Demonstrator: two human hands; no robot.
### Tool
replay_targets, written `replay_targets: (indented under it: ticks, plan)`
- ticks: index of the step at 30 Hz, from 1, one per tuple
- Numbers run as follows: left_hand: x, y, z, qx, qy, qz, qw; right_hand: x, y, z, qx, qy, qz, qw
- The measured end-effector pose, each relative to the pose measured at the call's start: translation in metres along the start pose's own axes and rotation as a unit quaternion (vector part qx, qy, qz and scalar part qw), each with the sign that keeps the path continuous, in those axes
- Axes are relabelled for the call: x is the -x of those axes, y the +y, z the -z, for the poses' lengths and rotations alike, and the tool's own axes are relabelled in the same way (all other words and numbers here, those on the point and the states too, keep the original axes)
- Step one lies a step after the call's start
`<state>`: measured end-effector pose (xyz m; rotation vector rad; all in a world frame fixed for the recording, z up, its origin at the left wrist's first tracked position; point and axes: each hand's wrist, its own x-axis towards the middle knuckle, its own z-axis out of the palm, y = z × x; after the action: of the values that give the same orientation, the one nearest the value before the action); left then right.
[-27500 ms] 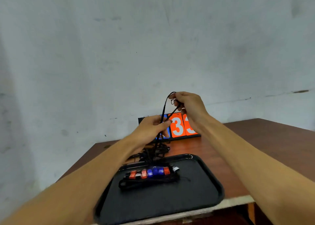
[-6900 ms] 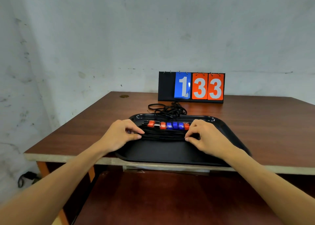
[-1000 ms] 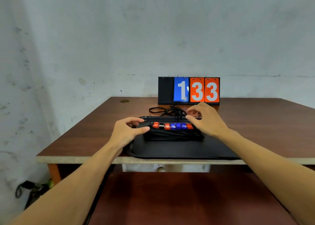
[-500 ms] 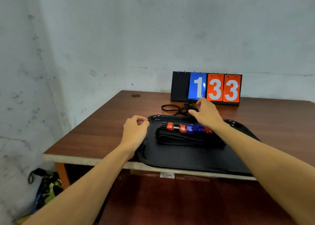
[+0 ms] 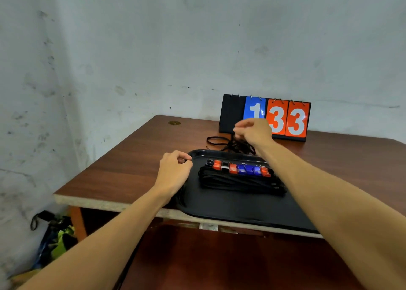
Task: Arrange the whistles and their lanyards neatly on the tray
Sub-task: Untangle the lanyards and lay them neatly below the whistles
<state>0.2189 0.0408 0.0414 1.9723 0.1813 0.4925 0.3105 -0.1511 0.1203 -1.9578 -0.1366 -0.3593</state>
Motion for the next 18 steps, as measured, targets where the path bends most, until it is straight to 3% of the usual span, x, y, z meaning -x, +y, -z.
replay_targets:
  ticks: [3, 6, 10, 15, 18]
  plan:
    - [0.001, 0.000, 0.001, 0.002, -0.006, 0.002, 1.000, -0.002, -0.039, 0.005, -0.021, 0.014, 0.090, 0.996]
    - [0.001, 0.001, 0.001, 0.009, -0.011, 0.001, 1.000, -0.006, -0.066, 0.012, -0.139, 0.105, 0.144, 0.974]
    - [0.002, 0.001, 0.002, 0.022, -0.020, 0.005, 1.000, 0.001, -0.053, 0.004, -0.082, 0.053, 0.128, 0.987]
    - [0.004, 0.008, 0.006, 0.050, -0.037, 0.038, 0.997, 0.005, -0.052, 0.012, -0.275, 0.047, 0.062, 0.958]
    - [0.000, 0.025, 0.008, 0.019, -0.041, 0.022, 0.999, 0.011, -0.055, 0.020, -0.314, 0.018, 0.065, 0.947]
